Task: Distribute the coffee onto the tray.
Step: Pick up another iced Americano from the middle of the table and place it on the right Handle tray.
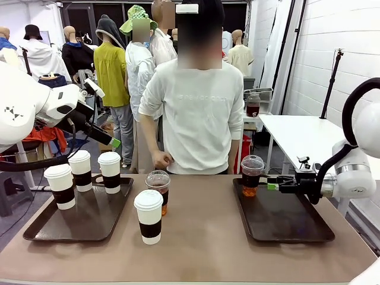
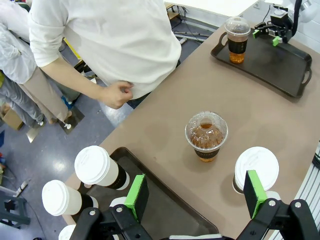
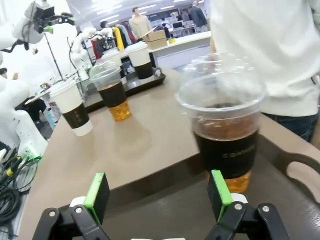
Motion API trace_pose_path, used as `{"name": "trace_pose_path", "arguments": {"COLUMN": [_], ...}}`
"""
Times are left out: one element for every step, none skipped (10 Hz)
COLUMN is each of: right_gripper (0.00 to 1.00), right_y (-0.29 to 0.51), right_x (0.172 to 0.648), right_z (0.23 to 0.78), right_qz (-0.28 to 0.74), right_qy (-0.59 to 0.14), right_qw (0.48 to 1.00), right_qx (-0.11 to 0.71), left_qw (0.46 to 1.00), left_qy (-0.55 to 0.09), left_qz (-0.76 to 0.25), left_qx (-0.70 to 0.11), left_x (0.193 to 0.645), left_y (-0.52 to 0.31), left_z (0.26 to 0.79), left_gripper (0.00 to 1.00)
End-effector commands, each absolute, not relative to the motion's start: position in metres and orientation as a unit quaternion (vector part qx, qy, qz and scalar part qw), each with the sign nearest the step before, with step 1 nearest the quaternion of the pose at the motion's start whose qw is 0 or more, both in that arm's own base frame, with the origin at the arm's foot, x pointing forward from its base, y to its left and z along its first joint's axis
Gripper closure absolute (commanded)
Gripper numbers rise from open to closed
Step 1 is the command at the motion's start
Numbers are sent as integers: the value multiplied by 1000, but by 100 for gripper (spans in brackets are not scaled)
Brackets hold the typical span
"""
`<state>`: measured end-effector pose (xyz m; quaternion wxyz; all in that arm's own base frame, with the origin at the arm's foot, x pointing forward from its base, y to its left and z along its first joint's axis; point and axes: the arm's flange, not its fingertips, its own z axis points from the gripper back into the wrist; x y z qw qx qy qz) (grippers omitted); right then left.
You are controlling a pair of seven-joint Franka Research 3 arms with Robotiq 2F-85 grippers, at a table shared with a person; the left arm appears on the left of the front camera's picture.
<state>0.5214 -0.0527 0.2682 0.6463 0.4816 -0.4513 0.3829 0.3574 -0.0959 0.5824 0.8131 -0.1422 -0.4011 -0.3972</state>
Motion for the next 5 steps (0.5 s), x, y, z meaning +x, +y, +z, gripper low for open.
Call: {"name": "trace_pose_path", "arguments": {"right_gripper": [0,0,0,0,0], "right_y": [-37,-29,-24,-18,-12], "right_x": [499,489,481,473,467], "right_z": [278,281,284,285,284], "right_qz": [415,429,442,456,467], "right_qy": [-431,-420,-410,-411,-408], "right_qw": [643,637,634,624,614], "right_qx": [479,483,484,484,488], "left_qw": [811,811,811,811,811], "left_qy": [-402,-402,-402,-402,-402], "left_qz": [-399,-399,-399,-399,-399], "left_qx": [-150,-150,-150,-150,-150], "left_x": [359,359,359,359,359], "left_y": [-95,-95,-95,-95,-95], "left_z": [582,582,582,582,582], "left_gripper": [0,0,0,0,0]}}
